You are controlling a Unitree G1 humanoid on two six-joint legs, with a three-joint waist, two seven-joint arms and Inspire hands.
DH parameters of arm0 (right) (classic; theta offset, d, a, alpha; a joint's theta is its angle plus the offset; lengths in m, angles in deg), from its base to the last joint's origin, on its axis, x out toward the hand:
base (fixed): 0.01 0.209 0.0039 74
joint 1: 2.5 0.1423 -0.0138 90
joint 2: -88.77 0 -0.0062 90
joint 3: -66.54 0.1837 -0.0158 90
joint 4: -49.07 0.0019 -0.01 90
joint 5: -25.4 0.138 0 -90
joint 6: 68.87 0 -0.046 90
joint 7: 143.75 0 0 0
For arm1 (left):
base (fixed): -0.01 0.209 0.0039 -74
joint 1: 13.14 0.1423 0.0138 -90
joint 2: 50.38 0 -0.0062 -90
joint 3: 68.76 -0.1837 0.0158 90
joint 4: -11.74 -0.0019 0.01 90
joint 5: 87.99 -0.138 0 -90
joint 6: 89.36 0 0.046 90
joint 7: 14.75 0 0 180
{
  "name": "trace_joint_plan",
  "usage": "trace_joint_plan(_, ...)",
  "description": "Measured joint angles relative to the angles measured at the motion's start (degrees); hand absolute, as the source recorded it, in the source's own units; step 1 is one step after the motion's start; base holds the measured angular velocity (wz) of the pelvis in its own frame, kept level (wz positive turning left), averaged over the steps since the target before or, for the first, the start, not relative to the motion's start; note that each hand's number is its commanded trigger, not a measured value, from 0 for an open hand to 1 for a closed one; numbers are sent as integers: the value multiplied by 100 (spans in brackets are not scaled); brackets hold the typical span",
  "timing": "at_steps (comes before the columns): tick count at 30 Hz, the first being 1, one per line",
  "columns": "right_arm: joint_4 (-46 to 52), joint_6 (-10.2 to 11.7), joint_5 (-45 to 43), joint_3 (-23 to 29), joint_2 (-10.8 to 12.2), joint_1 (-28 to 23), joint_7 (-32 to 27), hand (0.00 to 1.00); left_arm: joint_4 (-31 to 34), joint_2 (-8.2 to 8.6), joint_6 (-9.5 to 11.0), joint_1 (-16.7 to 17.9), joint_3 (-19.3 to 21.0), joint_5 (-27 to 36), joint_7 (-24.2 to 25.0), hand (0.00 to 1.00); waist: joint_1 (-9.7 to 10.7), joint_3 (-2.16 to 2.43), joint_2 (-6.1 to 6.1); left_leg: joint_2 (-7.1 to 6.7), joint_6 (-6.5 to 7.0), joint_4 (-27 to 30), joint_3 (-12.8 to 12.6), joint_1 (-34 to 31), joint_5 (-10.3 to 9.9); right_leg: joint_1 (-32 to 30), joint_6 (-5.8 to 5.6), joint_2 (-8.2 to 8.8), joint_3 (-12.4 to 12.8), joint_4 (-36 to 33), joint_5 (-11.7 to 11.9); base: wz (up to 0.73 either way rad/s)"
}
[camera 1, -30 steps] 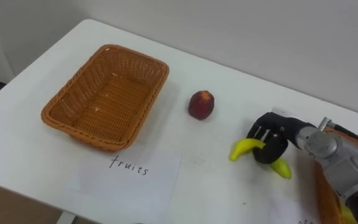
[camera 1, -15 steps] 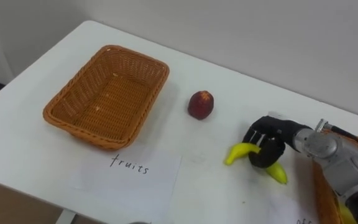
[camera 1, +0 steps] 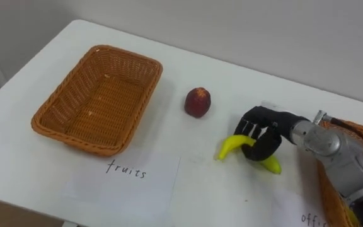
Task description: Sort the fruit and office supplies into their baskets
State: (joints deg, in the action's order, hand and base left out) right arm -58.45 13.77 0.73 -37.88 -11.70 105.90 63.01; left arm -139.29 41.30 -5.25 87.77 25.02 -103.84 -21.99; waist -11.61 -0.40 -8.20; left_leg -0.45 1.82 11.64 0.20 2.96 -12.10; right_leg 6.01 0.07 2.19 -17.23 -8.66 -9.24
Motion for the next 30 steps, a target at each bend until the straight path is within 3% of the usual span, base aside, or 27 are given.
trace_joint_plan(5, 39, -10, -16, 58, 0, 0, -71, 100, 91, 43, -9, 11, 63, -7, -4, 0, 41, 3, 12, -3, 3, -13, 5, 50, 4, 46, -3, 40, -3, 2, -2, 0)
trace_joint_plan(16, 39, -23, 134, 789, 77, 0, -605, 100, 104, 235, -44, 17, 413, -237, -4, 0, 17, -3, 30, -23, 15, -70, 0, 135, 5, 158, -13, 59, -21, -7, -6, 0)
trace_joint_plan(20, 83, -21, 411, 959, 186, 5, -882, 100, 108, 255, -77, 29, 468, -230, -12, 0, 28, -13, 98, -21, 15, -67, 5, 163, 7, 192, -13, 59, -33, -9, -6, 1)
trace_joint_plan(26, 628, -18, 547, 958, 368, 5, -1264, 100, 126, 281, -127, 114, 469, -245, -132, 0, 68, 29, 216, -26, 20, -73, 4, 174, 10, 212, -17, 57, -24, -6, -9, 1)
trace_joint_plan(30, 762, 1, 739, 953, 431, 5, -1528, 100, 139, 314, -134, 122, 468, -242, -141, 0, 65, 23, 236, -26, 23, -75, 1, 171, 12, 215, -20, 62, -23, -7, -10, 0)
